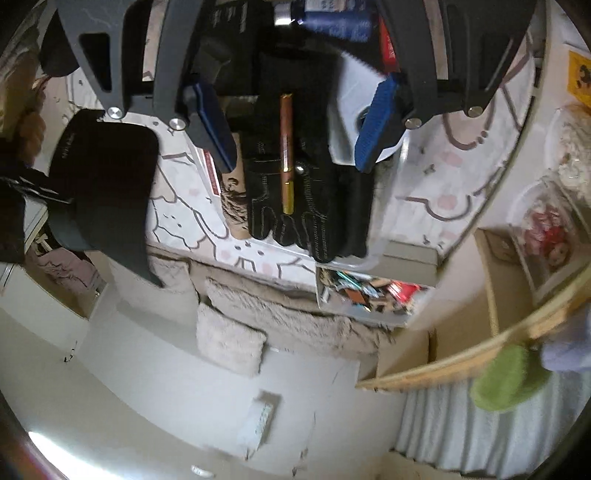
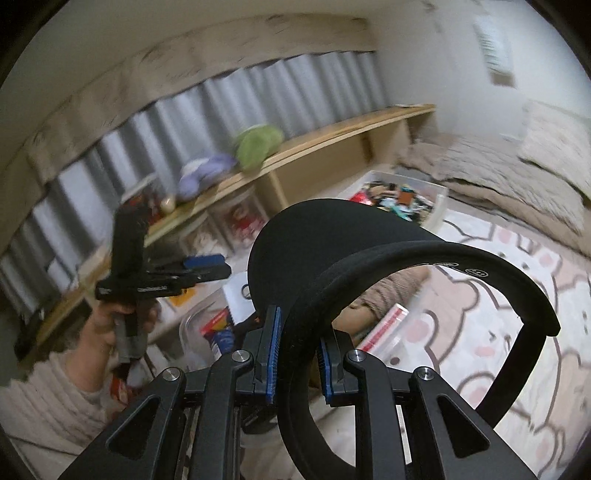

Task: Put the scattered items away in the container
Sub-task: 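Lower the pen into the bin with the left tool while the right tool lowers the visor, then open the left tool to drop the pen while the right tool presses the visor into the bin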

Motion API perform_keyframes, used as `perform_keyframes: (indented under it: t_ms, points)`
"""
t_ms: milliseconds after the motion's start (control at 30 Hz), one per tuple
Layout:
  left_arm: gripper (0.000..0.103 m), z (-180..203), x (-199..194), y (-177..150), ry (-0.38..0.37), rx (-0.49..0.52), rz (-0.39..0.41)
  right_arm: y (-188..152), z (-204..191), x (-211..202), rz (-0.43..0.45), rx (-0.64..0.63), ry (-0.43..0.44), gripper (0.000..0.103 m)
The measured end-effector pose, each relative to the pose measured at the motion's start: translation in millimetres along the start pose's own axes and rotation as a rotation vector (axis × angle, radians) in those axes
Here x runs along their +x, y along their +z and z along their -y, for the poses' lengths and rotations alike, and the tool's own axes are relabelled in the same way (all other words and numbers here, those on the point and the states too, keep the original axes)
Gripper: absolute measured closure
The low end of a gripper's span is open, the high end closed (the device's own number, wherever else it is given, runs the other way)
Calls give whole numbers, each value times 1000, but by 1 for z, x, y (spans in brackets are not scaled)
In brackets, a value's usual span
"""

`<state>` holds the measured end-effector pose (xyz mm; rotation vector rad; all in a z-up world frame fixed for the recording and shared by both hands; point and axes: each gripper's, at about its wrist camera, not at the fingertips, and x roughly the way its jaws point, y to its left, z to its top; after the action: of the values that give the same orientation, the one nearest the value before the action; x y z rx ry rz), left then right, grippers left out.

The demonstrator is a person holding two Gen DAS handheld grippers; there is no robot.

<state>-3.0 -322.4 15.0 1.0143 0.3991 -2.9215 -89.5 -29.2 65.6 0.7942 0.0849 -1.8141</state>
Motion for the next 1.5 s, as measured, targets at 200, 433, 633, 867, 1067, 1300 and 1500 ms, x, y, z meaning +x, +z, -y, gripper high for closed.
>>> perform_keyframes:
  t_ms: [200,433,633,867,1067,1300,1500]
  points:
    - [36,-19,-21,-22,11,-44,56,12,-14,40,-81,-75,44,84]
    - [36,-36,-32,-48,-82,-133,124,20,-28,75,-162,-118,115,84]
    - [36,-53,-26,-61,-213,-246,112,13,-43,95,-180,-163,221,84]
    - [37,-65,-15,-62,-370,-333,83,2,-55,104,-207,-230,312,84]
    - [71,-69,-11,-61,-452,-386,107,0,-51,107,-215,-261,307,84]
    - [76,-33,-29,-60,-355,-219,192,21,-41,102,-156,-231,210,76]
    - [75,-13,-28,-58,-322,-172,207,41,-35,109,-82,-218,75,74]
